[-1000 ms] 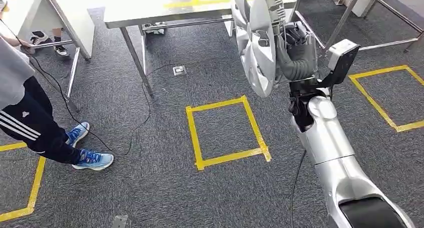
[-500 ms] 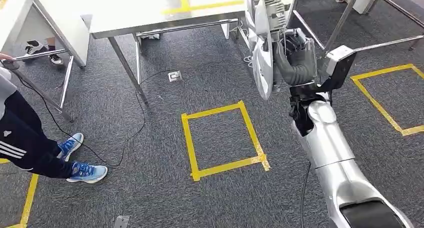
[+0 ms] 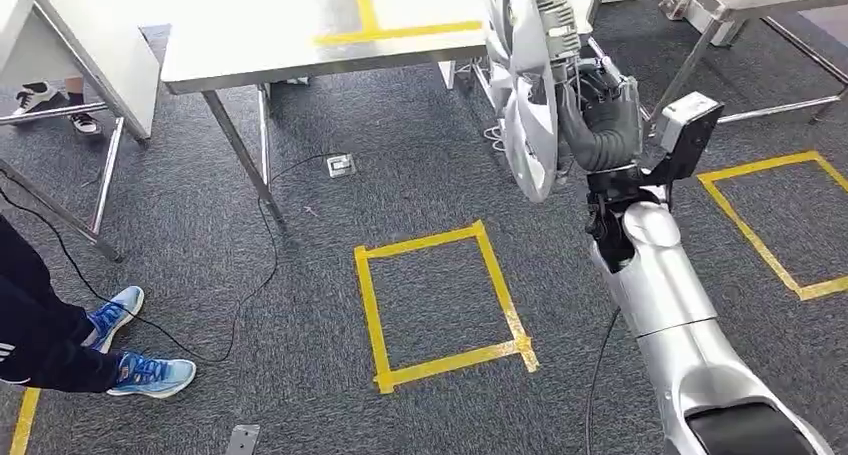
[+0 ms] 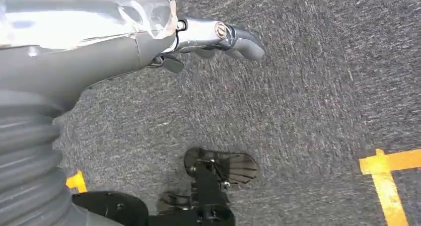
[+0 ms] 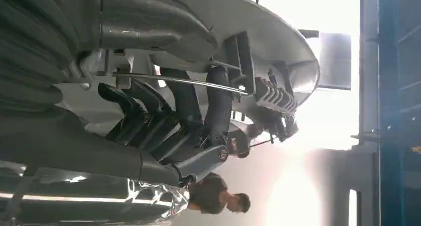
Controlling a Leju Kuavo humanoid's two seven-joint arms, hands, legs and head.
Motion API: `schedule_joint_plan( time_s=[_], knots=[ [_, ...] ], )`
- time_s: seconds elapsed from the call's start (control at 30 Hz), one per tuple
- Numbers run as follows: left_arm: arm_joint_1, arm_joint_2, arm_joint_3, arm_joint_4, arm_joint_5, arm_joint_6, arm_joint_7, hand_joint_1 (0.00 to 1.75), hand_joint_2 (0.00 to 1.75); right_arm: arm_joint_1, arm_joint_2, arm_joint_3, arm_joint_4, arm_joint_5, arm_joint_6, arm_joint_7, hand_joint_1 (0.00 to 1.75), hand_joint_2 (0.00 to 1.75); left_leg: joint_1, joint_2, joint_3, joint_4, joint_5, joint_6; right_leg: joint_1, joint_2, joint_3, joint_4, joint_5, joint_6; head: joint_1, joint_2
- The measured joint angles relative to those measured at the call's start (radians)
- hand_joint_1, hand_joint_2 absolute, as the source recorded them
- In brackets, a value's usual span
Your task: Take the parts from the cabinet and place them on the table.
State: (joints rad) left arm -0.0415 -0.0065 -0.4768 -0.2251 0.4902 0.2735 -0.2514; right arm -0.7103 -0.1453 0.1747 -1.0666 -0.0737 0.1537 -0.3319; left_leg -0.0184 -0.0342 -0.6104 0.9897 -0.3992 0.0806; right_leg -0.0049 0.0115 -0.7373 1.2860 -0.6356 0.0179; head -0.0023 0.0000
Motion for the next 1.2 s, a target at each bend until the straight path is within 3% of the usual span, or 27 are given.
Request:
schedule_joint_plan(
  time_s=[0.03,0.07,0.1,0.13,0.17,0.2,0.27,0.3,0.33,0.4,0.43,0.47,0.5,0.53,0.6,0.63,0.73,0.8,0.83,0.87,0.93,0.97,1.0,1.03,1.1,1.13,1.2],
  knots=[
    [0.001,-0.001,0.000,0.000,-0.002,0.000,0.001,0.00,1.75,0.003,-0.003,0.000,0.002,0.000,0.000,-0.002,1.75,1.75,0.000,-0.003,0.010,0.000,-0.009,-0.002,-0.001,-0.001,0.006,-0.062,0.031,0.012,0.000,0.000],
    [0.001,-0.001,0.000,0.000,-0.004,0.000,0.002,0.00,1.75,0.003,-0.006,0.000,0.003,0.000,0.000,-0.003,1.75,1.75,0.000,-0.005,0.020,0.000,-0.018,-0.005,0.000,-0.001,0.023,-0.146,0.092,0.027,0.000,0.000],
    [0.001,-0.002,0.000,0.000,-0.005,0.000,0.002,0.00,1.75,0.004,-0.010,0.000,0.003,0.000,0.000,-0.003,1.75,1.75,0.000,-0.006,0.029,0.000,-0.028,-0.008,0.002,-0.001,0.042,-0.245,0.183,0.043,0.000,0.000],
    [0.002,-0.004,0.000,0.000,-0.005,0.000,0.002,0.00,1.75,0.005,-0.010,0.000,0.005,0.000,0.000,-0.005,1.75,1.75,-0.005,-0.008,0.033,0.004,-0.035,-0.013,0.006,-0.002,0.051,-0.300,0.258,0.047,0.000,0.000],
    [0.003,-0.005,0.000,0.000,-0.005,-0.001,0.002,0.00,1.75,0.006,-0.010,0.000,0.006,0.001,0.000,-0.007,1.75,1.75,-0.005,-0.009,0.033,0.005,-0.046,-0.019,0.009,-0.001,0.066,-0.307,0.271,0.018,0.000,0.000],
    [0.004,-0.005,0.000,0.000,-0.005,-0.001,0.003,0.00,1.75,0.007,-0.010,0.000,0.006,0.002,0.000,-0.008,1.75,1.75,-0.005,-0.010,0.032,0.006,-0.049,-0.025,0.009,-0.001,0.066,-0.304,0.282,0.004,-0.002,0.000],
    [0.000,-0.005,0.000,-0.001,-0.005,-0.001,0.003,0.00,1.75,0.004,-0.011,0.000,0.006,0.003,0.000,-0.007,1.75,1.75,-0.008,-0.011,0.039,0.004,-0.058,-0.030,0.006,-0.006,0.068,-0.310,0.277,-0.006,-0.002,0.000],
    [-0.002,-0.001,0.000,-0.001,-0.006,0.000,0.004,0.00,1.75,0.003,-0.011,0.000,0.006,0.003,0.000,-0.008,1.75,1.75,-0.009,-0.012,0.029,0.009,-0.071,-0.032,-0.007,-0.006,0.081,-0.316,0.277,-0.007,0.000,0.000],
    [-0.002,-0.003,0.000,-0.002,-0.007,0.000,0.003,0.00,1.75,0.008,-0.012,0.000,0.006,0.003,0.000,-0.010,1.75,1.75,-0.010,0.000,0.023,0.045,-0.093,-0.036,-0.005,-0.006,0.093,-0.321,0.273,-0.012,-0.007,0.000],
    [0.000,-0.003,0.000,-0.001,-0.007,0.000,0.005,0.00,1.75,0.021,-0.012,0.001,0.014,0.002,0.000,-0.010,1.75,1.75,-0.002,0.014,-0.026,0.186,-0.163,-0.043,-0.004,-0.007,0.112,-0.321,0.262,-0.026,-0.006,0.000],
    [0.001,-0.003,0.000,-0.001,-0.007,0.000,0.006,0.00,1.75,0.027,-0.012,0.001,0.019,0.004,0.000,-0.010,1.75,1.75,0.001,0.016,-0.061,0.258,-0.196,-0.049,-0.003,-0.006,0.118,-0.321,0.256,-0.027,-0.007,0.000],
    [0.001,-0.003,0.000,-0.001,-0.008,0.000,0.007,0.00,1.75,0.031,-0.012,0.002,0.023,0.005,0.000,-0.010,1.75,1.75,0.003,0.016,-0.088,0.301,-0.208,-0.056,-0.003,-0.005,0.122,-0.320,0.253,-0.028,-0.006,0.000],
    [0.000,-0.003,0.000,-0.001,-0.008,0.000,0.008,0.00,1.75,0.033,-0.012,0.002,0.026,0.005,0.000,-0.010,1.75,1.75,0.007,0.016,-0.095,0.295,-0.188,-0.061,-0.003,-0.005,0.124,-0.319,0.250,-0.028,-0.007,0.000],
    [0.000,-0.003,0.000,-0.001,-0.008,-0.001,0.008,0.00,1.75,0.033,-0.012,0.002,0.026,0.007,0.000,-0.010,1.75,1.75,0.012,0.018,-0.081,0.240,-0.138,-0.068,-0.003,-0.003,0.127,-0.317,0.247,-0.027,-0.007,0.000],
    [-0.001,-0.002,0.000,-0.001,-0.009,-0.001,0.009,0.00,1.75,0.024,-0.011,0.002,0.024,0.008,0.000,-0.012,1.75,1.75,0.020,0.024,-0.017,0.060,-0.016,-0.070,-0.003,0.001,0.135,-0.315,0.241,-0.023,-0.007,0.000],
    [-0.003,-0.002,0.000,-0.001,-0.010,-0.001,0.010,0.00,1.75,0.019,-0.011,0.002,0.024,0.008,0.001,-0.013,1.75,1.75,0.020,0.026,0.003,0.017,-0.008,-0.067,-0.003,0.001,0.137,-0.318,0.241,-0.022,-0.005,0.000],
    [-0.007,-0.001,0.000,-0.001,-0.010,-0.002,0.012,0.00,1.75,0.007,-0.008,0.003,0.024,0.008,0.002,-0.016,1.75,1.75,0.006,0.026,0.017,-0.010,-0.018,-0.046,-0.003,0.000,0.131,-0.323,0.245,-0.009,-0.005,0.000],
    [-0.007,-0.001,0.000,-0.002,-0.010,-0.002,0.013,0.00,1.75,0.004,-0.008,0.003,0.022,0.009,0.002,-0.016,1.75,1.75,0.015,0.026,0.031,-0.035,-0.001,-0.024,0.002,-0.003,0.125,-0.320,0.241,0.002,-0.006,0.000],
    [-0.008,-0.002,0.000,-0.002,-0.010,-0.001,0.013,0.00,1.75,0.001,-0.009,0.003,0.022,0.008,0.002,-0.017,1.75,1.75,0.013,0.026,0.035,-0.042,0.002,-0.021,0.000,-0.006,0.113,-0.298,0.232,0.002,-0.004,0.000],
    [-0.010,-0.001,0.000,-0.002,-0.010,-0.001,0.013,0.00,1.75,-0.005,-0.009,0.004,0.022,0.009,0.003,-0.017,1.75,1.75,0.012,0.026,0.035,-0.041,0.003,-0.016,-0.002,-0.005,0.084,-0.238,0.203,-0.004,-0.004,0.000],
    [-0.011,-0.002,0.000,-0.002,-0.010,-0.001,0.013,0.00,1.75,-0.007,-0.008,0.005,0.022,0.010,0.008,-0.020,1.75,1.75,0.009,0.026,0.035,-0.040,0.002,-0.015,-0.005,-0.005,-0.006,-0.055,0.138,-0.007,-0.005,0.000],
    [-0.011,-0.002,0.000,-0.002,-0.010,-0.003,0.014,0.00,1.75,-0.007,-0.007,0.006,0.023,0.012,0.011,-0.019,1.75,1.75,0.009,0.026,0.034,-0.038,0.002,-0.015,-0.006,-0.005,-0.041,0.013,0.122,-0.002,-0.004,0.000],
    [-0.010,-0.002,0.000,-0.002,-0.009,-0.005,0.016,0.00,1.75,-0.007,-0.007,0.010,0.024,0.014,0.014,-0.019,1.75,1.75,0.009,0.025,0.035,-0.037,0.001,-0.016,-0.009,-0.005,-0.048,0.021,0.128,0.006,-0.004,0.000],
    [-0.010,-0.004,0.000,-0.002,-0.008,-0.007,0.018,0.00,1.75,-0.007,-0.006,0.013,0.025,0.014,0.017,-0.018,1.75,1.75,0.010,0.023,0.035,-0.034,-0.001,-0.018,-0.013,-0.006,-0.026,-0.024,0.151,0.018,-0.004,0.000],
    [-0.011,-0.005,0.000,-0.002,-0.008,-0.011,0.021,0.00,1.75,-0.013,-0.003,0.019,0.025,0.015,0.023,-0.018,1.75,1.75,0.012,0.020,0.034,-0.019,-0.010,-0.026,-0.021,-0.008,0.069,-0.208,0.219,0.040,-0.004,0.000],
    [-0.011,-0.005,0.000,-0.002,-0.008,-0.012,0.021,0.00,1.75,-0.018,-0.003,0.023,0.025,0.015,0.023,-0.018,1.75,1.75,0.010,0.020,0.030,-0.006,-0.019,-0.033,-0.024,-0.012,0.112,-0.290,0.238,0.042,-0.003,0.000],
    [-0.012,-0.003,0.000,-0.002,-0.010,-0.013,0.024,0.00,1.75,-0.023,0.006,0.030,0.024,0.014,0.025,-0.020,1.75,1.75,0.004,0.020,0.019,0.009,-0.029,-0.044,-0.018,-0.007,0.117,-0.287,0.232,0.018,-0.004,0.000]
  ],
)
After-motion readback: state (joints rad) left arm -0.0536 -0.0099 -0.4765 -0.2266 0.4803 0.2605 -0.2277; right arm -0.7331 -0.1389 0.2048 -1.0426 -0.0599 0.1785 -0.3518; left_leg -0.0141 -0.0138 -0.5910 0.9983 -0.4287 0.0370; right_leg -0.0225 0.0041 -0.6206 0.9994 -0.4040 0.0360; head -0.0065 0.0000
